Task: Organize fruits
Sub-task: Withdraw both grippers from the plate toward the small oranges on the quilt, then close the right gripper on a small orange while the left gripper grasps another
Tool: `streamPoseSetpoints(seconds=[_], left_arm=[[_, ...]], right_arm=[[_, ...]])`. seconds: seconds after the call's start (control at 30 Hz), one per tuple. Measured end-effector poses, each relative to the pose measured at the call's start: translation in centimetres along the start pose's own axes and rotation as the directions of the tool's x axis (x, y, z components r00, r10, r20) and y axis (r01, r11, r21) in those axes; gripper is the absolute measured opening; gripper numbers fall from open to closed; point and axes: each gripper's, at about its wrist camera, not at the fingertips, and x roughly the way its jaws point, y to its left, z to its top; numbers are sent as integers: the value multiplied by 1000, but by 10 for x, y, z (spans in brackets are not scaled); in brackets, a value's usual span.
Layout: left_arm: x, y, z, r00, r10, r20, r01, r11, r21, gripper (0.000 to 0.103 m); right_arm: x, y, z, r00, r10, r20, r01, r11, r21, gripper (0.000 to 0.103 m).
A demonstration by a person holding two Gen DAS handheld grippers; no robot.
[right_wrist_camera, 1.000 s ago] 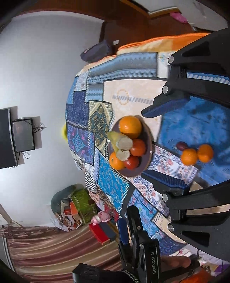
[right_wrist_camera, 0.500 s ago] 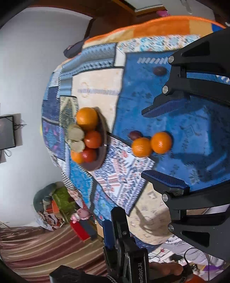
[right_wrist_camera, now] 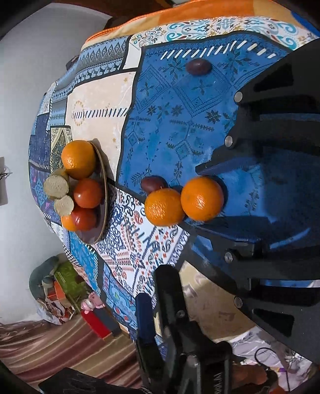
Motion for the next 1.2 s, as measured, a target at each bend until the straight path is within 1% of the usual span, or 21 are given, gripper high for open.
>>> streamPoseSetpoints(seconds=[0.03,0.1,0.23,0.27,0.33,0.37,0.4,0.5,0.57,0.77,0.87,1.2], left_arm=[[2,-1,1,1000,0,-4,0,1000,5,72],[8,-5,3,1000,-8,-16,8,1000,17,72],[20,-15,9,998,-51,-31,52,998,25,72],[22,-17,11,998,-57,-32,58,998,26,70],[28,-23,15,997,-66,-38,67,997,32,66],[33,-26,16,996,-75,-48,77,996,35,63],[38,-29,17,995,-83,-60,85,996,39,56],[53,-37,18,992,-82,-97,87,995,55,43],[59,-39,18,990,-95,-105,101,994,52,39],[60,-40,19,992,-89,-93,95,994,54,38],[54,-34,20,993,-84,-81,88,995,47,37],[22,-3,33,999,-48,4,48,999,1,37]], right_arm=[[0,-1,0,1000,7,2,-7,1000,1,33],[-1,-3,0,1000,15,9,-15,1000,-5,33],[-6,-8,-1,1000,4,11,-4,1000,-25,33],[-7,-12,-1,1000,4,12,-4,1000,-21,33],[-9,-19,-2,1000,5,13,-5,1000,-8,33],[-9,-23,-2,1000,6,13,-6,1000,-1,33],[-10,-26,-2,1000,5,13,-5,1000,5,33],[-14,-34,-2,1000,1,18,-2,1000,21,33],[-16,-38,-2,1000,-6,22,5,1000,25,33],[-17,-46,4,999,-9,32,7,999,43,33],[-18,-46,9,999,-7,44,5,999,46,33],[-22,-38,37,995,-5,102,3,1000,28,33]])
